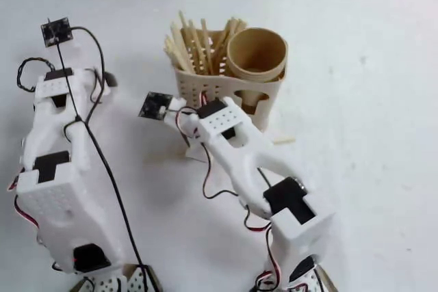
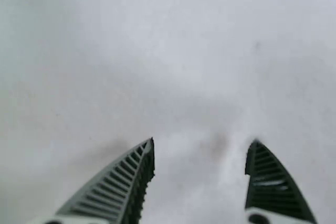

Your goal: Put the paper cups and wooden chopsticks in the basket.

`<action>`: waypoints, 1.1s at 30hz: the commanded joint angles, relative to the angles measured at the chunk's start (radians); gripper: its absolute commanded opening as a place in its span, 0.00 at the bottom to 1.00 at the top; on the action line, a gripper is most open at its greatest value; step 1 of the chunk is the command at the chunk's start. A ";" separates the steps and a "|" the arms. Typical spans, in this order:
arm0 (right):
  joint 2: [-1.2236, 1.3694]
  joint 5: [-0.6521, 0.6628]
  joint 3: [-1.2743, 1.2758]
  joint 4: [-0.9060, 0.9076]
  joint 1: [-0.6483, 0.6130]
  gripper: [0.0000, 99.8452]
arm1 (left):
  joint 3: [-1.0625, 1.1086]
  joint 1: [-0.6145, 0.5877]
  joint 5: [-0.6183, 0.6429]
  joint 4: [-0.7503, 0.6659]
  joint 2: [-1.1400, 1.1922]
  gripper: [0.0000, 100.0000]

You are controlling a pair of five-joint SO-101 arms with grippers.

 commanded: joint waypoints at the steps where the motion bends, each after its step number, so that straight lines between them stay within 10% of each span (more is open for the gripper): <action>1: 0.004 0.044 -0.003 0.024 0.005 0.19 | -0.041 0.010 -0.012 0.000 -0.004 0.28; 33: -0.122 0.063 0.144 -0.016 -0.010 0.02 | -0.043 0.008 -0.012 0.000 -0.004 0.28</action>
